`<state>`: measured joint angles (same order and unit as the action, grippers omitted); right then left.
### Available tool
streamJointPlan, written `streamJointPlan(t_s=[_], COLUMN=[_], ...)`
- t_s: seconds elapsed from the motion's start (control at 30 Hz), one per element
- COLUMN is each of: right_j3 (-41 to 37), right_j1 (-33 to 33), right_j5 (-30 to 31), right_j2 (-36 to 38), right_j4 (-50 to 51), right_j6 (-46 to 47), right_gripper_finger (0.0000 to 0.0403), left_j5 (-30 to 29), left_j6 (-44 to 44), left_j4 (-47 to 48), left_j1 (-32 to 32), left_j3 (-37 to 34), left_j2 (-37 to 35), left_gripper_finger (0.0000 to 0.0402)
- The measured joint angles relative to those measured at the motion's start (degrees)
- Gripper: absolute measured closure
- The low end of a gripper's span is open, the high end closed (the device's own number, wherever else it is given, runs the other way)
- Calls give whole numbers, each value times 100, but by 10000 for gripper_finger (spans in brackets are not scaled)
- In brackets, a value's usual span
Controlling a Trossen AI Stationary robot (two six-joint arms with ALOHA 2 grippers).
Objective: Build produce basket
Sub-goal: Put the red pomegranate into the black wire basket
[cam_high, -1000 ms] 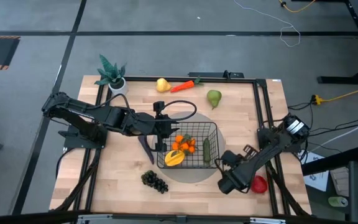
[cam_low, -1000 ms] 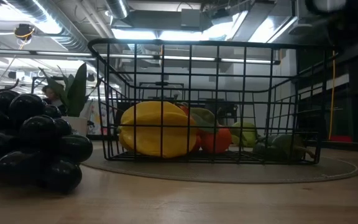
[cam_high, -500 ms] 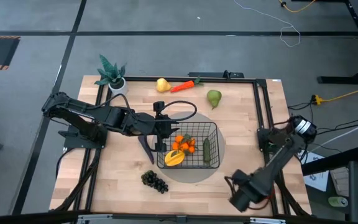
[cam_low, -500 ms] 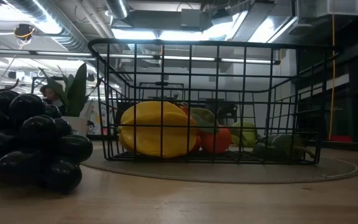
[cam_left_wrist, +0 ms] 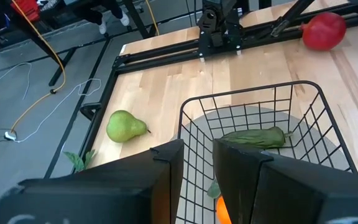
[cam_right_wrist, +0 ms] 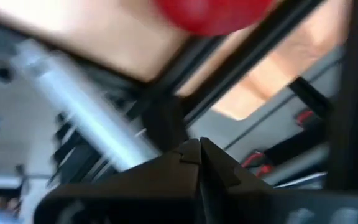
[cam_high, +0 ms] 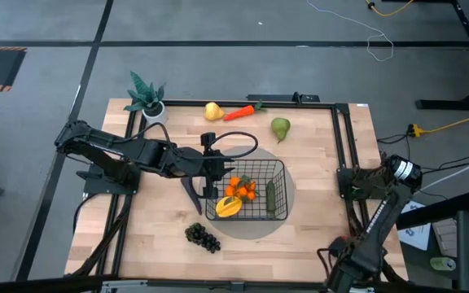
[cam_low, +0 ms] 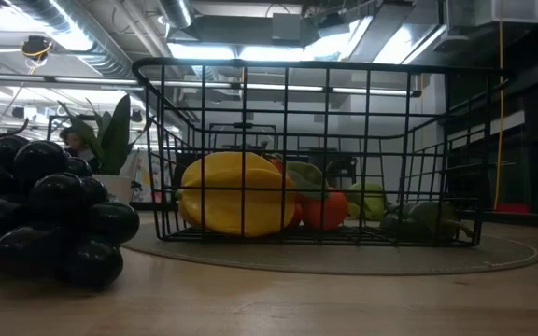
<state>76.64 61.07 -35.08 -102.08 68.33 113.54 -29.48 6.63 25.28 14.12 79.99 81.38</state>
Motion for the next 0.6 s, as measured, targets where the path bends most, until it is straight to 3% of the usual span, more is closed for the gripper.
streamJointPlan(t_s=[0.2, 0.33, 0.6], right_j3=[-893, -1417, -2091], right_j1=[60, -58, -458], right_j5=[-560, -467, 762], right_j2=[0, -2, -7], right_j4=[-273, -774, -1258], right_j6=[-133, -355, -661], right_gripper_finger=[403, 403, 403], left_j5=[-1, 1, 0], left_j6=[-4, -32, -55], left_j4=[-2, 22, 20], left_j1=[-59, -110, -187], left_j3=[-2, -4, -4], left_j2=[-1, -2, -2], left_gripper_finger=[325, 325, 325])
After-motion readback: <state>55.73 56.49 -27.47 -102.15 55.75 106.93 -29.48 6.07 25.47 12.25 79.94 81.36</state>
